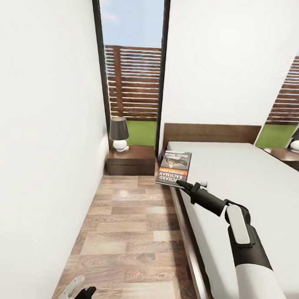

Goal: In the bedroom, move the book from the bed onto either nightstand, and place the two sandals side by side next to the bed.

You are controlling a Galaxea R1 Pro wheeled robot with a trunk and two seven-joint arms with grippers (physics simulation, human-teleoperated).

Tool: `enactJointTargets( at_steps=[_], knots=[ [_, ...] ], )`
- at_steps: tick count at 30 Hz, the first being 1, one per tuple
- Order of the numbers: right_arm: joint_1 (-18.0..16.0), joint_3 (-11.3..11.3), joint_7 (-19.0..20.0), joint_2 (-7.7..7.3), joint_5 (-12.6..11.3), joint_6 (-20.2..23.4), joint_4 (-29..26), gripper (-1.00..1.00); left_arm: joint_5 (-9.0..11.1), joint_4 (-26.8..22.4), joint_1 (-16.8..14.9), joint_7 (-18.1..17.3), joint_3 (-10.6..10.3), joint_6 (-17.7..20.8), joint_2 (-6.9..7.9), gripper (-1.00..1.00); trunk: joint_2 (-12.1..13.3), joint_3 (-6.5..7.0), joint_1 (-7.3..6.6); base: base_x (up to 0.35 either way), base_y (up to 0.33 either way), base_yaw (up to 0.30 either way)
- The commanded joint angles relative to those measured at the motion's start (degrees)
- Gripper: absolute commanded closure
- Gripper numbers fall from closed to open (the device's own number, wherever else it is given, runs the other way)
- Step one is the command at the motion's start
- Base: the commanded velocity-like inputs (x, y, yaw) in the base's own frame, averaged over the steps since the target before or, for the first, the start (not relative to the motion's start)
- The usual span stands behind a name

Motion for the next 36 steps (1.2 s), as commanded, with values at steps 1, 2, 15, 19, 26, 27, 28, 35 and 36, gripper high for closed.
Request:
enactJointTargets(
  at_steps=[1,2,15,19,26,27,28,35,36],
  knots=[
    [-0.1,-0.1,0.5,0.02,-0.1,0.4,0.0,1.0,0.0,-0.1,0.0,0.4,-0.2,0.0,0.05,-1.0,0.0,-0.06,0.04,0.324,0.009,0.0],
    [-0.1,-0.1,0.5,0.02,-0.1,0.4,0.0,1.0,-0.4,-0.1,0.0,0.4,-0.2,0.0,0.03,-1.0,0.0,-0.06,0.04,0.326,0.007,0.0],
    [-0.1,-0.2,0.5,-0.06,-0.3,0.4,0.0,1.0,-2.6,-0.1,0.0,0.2,0.0,0.0,-0.12,-1.0,0.0,-0.06,0.04,0.326,0.016,0.0],
    [-0.1,-0.2,0.5,-0.07,-0.3,0.4,0.0,1.0,-2.6,0.0,0.0,0.0,0.3,0.0,-0.03,-1.0,0.0,-0.06,0.04,0.262,0.193,0.0],
    [-0.1,-0.3,0.5,-0.03,-0.2,0.4,0.1,1.0,-2.6,0.0,0.0,0.0,0.5,0.0,0.01,-1.0,0.0,-0.06,0.04,0.223,0.257,0.0],
    [-0.1,-0.3,0.5,-0.04,-0.1,0.3,0.2,1.0,-2.6,0.0,0.0,0.0,0.5,0.0,0.02,-1.0,0.0,-0.06,0.04,0.211,0.275,0.0],
    [-0.1,-0.3,0.5,-0.05,-0.1,0.3,0.3,1.0,-2.6,0.0,0.0,0.0,0.5,0.0,0.02,-1.0,0.0,-0.06,0.04,0.213,0.275,0.0],
    [-0.1,-0.3,0.4,-0.08,-0.4,-0.2,2.3,1.0,-2.7,0.0,0.0,0.2,0.0,0.1,0.02,-1.0,0.0,-0.06,0.04,0.245,0.217,0.0],
    [-0.1,-0.3,0.4,-0.08,-0.4,-0.2,2.4,1.0,-2.7,0.0,0.0,0.2,-0.1,0.1,0.02,-1.0,0.0,-0.06,0.04,0.304,0.06,0.0]
  ],
)
